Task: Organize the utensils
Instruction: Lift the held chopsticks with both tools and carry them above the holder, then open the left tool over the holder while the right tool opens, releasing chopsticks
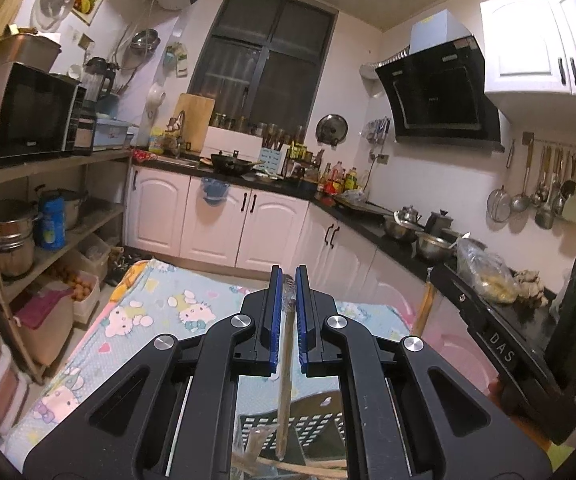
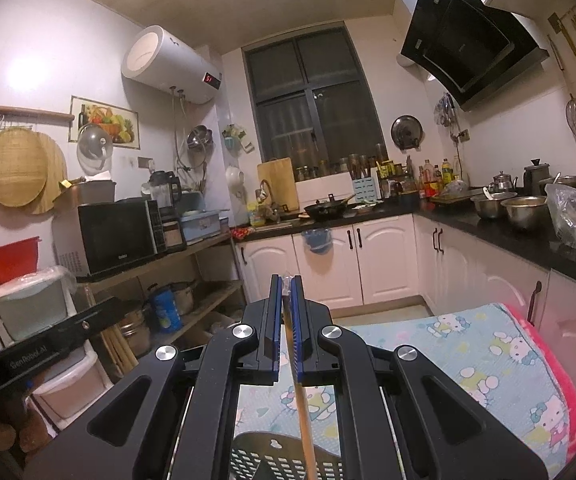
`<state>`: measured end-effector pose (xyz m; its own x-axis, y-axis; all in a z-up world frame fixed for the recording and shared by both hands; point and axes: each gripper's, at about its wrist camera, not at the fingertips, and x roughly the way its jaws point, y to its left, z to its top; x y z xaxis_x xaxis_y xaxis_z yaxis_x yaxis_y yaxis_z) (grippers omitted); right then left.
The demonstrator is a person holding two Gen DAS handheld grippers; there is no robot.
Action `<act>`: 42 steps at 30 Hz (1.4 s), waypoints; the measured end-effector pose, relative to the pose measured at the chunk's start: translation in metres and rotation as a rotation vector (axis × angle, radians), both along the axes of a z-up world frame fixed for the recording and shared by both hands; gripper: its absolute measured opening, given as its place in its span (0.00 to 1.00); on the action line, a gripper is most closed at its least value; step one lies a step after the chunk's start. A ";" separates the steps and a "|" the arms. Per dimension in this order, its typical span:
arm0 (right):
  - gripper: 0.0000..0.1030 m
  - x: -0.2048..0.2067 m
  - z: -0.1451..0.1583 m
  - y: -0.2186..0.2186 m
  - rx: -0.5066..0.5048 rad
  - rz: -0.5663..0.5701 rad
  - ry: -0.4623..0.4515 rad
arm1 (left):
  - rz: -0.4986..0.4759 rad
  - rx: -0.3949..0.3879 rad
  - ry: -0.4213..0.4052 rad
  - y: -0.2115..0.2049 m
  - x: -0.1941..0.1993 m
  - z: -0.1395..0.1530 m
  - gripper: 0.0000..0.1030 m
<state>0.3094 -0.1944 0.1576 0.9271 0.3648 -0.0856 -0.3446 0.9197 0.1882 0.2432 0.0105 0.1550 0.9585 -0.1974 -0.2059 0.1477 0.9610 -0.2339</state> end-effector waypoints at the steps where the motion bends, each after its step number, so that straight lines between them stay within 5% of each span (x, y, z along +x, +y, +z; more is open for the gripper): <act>1: 0.05 -0.001 0.000 -0.001 -0.001 -0.003 0.000 | -0.002 0.007 0.004 -0.001 0.002 -0.003 0.02; 13: 0.05 -0.007 -0.047 -0.008 0.000 -0.008 0.055 | -0.023 0.040 0.034 -0.010 0.007 -0.031 0.02; 24: 0.05 -0.035 -0.061 -0.023 -0.022 0.000 0.125 | -0.037 0.028 0.111 -0.011 0.001 -0.046 0.04; 42: 0.09 -0.070 -0.068 -0.031 -0.044 -0.005 0.182 | -0.061 -0.012 0.190 0.007 -0.028 -0.056 0.28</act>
<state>0.2393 -0.2255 0.0895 0.8966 0.3528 -0.2677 -0.3043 0.9300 0.2064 0.2148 0.0171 0.0993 0.8887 -0.2574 -0.3794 0.1574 0.9485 -0.2749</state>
